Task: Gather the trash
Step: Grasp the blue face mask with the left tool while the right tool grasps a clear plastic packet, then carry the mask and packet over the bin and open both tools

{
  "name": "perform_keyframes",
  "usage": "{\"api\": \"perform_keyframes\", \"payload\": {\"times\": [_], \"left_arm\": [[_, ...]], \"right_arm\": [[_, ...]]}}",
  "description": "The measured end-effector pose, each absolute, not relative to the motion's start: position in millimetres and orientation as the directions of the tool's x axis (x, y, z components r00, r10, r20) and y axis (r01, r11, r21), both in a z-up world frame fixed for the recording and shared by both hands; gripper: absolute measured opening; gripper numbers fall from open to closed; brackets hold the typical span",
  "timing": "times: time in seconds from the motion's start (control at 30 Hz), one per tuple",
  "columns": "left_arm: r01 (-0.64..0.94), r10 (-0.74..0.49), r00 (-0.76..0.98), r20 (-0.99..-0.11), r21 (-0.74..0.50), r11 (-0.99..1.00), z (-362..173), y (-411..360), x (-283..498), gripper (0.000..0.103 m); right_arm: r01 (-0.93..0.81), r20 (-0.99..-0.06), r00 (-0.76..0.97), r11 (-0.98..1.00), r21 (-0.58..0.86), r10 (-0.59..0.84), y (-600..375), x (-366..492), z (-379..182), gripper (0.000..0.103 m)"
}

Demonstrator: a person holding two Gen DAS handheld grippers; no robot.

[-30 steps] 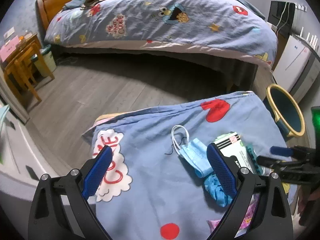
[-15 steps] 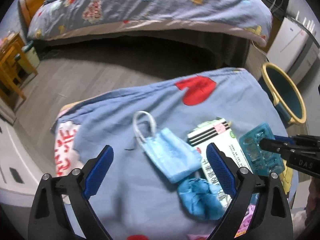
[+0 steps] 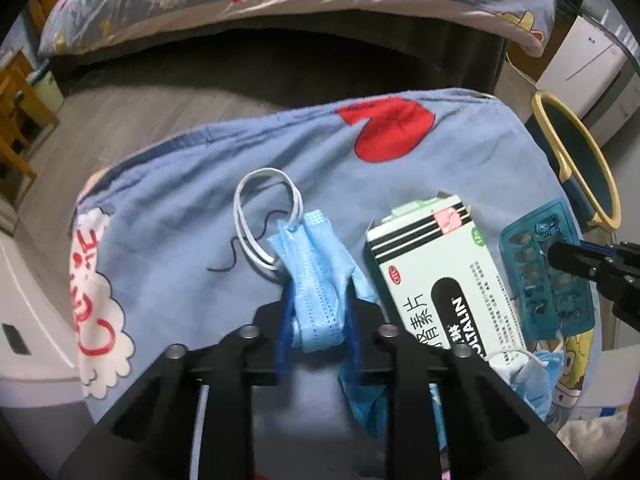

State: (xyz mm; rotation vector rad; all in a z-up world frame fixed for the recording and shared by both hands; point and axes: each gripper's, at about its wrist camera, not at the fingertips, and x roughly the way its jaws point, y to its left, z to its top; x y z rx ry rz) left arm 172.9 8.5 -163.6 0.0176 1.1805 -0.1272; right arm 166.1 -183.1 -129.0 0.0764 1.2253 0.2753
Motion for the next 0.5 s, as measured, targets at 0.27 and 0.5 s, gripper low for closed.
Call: {"api": "perform_keyframes", "payload": {"times": [0.27, 0.5], "left_arm": [[0.102, -0.06, 0.512, -0.857, -0.009, 0.995, -124, 16, 173, 0.018], [0.144, -0.112, 0.609, -0.785, -0.029, 0.989, -78, 0, 173, 0.018]], "right_arm": [[-0.149, -0.88, 0.399, 0.966, 0.213, 0.256, -197, 169, -95, 0.009], [-0.105, -0.816, 0.506, 0.959, 0.264, 0.28, -240, 178, -43, 0.009]]}}
